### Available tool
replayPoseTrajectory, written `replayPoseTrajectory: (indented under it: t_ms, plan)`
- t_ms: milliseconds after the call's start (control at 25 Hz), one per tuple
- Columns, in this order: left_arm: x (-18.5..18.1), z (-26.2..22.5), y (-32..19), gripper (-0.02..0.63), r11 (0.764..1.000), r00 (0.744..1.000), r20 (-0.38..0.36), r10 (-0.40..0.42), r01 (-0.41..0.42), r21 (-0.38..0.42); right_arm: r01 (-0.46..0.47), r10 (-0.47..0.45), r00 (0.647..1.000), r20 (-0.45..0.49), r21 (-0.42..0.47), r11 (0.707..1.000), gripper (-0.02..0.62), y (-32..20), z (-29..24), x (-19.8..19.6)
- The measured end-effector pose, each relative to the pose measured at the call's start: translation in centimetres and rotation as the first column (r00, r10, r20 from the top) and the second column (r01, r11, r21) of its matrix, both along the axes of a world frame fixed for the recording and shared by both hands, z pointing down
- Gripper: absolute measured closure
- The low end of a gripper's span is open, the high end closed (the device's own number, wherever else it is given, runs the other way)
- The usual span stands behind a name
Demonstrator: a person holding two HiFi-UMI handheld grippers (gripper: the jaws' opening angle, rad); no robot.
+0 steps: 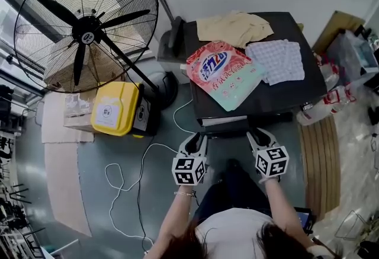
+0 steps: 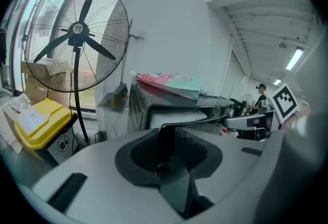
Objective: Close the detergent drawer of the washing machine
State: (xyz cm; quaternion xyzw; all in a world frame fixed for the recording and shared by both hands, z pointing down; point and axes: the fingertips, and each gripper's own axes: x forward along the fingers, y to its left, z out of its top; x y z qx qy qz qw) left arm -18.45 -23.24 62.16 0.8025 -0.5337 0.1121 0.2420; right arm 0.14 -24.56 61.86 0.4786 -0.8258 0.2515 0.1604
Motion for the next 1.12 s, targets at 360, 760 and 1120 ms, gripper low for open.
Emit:
replayPoseTrajectory:
  t_ms: [360, 760, 1120]
  plan:
    - [-0.1, 0.0, -0.2, 0.499, 1.0, 0.999, -0.019, -0.029, 0.029, -0.003, -0.003, 0.003, 1.0, 0.019, 0.007, 1.0, 0.465, -0.3, 0.0, -0.1]
    - [-0.6, -0.3, -3.4, 0.503, 0.998, 0.998, 0.01, -0.061, 0.061, -0.022, -0.014, 0.014, 1.0, 0.021, -0.019, 1.0, 0.469, -3.3, -0.4, -0.5]
    - [-0.7, -0.1, -3.6, 0.499, 0.996, 0.996, 0.005, -0.093, 0.093, -0.014, -0.044, 0.044, 0.999, 0.028, -0.017, 0.999, 0.423, -3.8, -0.1, -0.1]
